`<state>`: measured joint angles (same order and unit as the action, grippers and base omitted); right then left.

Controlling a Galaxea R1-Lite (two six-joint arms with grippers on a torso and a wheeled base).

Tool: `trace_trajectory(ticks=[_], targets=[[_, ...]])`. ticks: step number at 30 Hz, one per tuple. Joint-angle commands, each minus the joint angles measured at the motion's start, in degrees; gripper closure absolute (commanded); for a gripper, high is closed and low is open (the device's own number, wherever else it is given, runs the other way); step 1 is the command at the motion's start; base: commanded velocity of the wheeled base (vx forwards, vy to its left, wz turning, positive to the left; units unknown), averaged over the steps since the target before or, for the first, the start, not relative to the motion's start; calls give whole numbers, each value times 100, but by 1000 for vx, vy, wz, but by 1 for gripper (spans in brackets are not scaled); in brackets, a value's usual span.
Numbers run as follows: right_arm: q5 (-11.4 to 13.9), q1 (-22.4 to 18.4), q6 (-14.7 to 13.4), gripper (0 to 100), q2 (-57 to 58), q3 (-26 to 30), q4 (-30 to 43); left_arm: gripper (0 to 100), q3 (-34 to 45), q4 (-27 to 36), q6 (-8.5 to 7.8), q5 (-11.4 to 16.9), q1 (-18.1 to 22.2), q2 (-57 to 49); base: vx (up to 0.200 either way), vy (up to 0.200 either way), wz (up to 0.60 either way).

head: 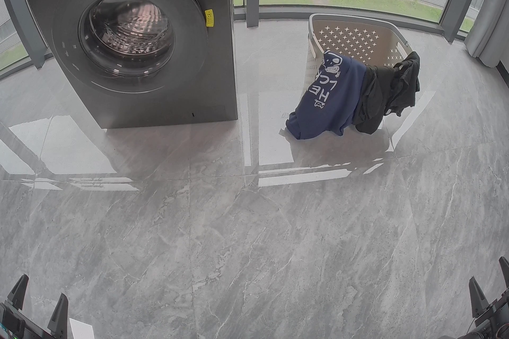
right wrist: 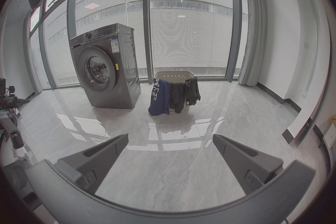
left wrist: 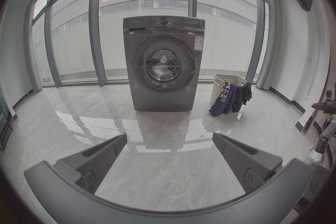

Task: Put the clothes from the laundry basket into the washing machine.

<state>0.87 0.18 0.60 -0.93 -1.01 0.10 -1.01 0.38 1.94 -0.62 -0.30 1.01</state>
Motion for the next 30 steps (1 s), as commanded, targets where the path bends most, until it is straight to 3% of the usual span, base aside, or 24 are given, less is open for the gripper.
trace_trajectory(ticks=[1, 11, 20, 30], targets=[[1, -1, 2, 0, 93, 92, -1, 0, 75, -3, -9, 1, -5, -48, 200, 0, 0], [1, -1, 2, 0, 93, 92, -1, 0, 75, -3, 43, -35, 4, -48, 200, 0, 0], [1, -1, 2, 0, 93, 92, -1, 0, 84, -3, 52, -52, 4, -48, 0, 0, 0], [1, -1, 2, 0, 93, 92, -1, 0, 84, -3, 52, -52, 4, -48, 0, -200, 0]])
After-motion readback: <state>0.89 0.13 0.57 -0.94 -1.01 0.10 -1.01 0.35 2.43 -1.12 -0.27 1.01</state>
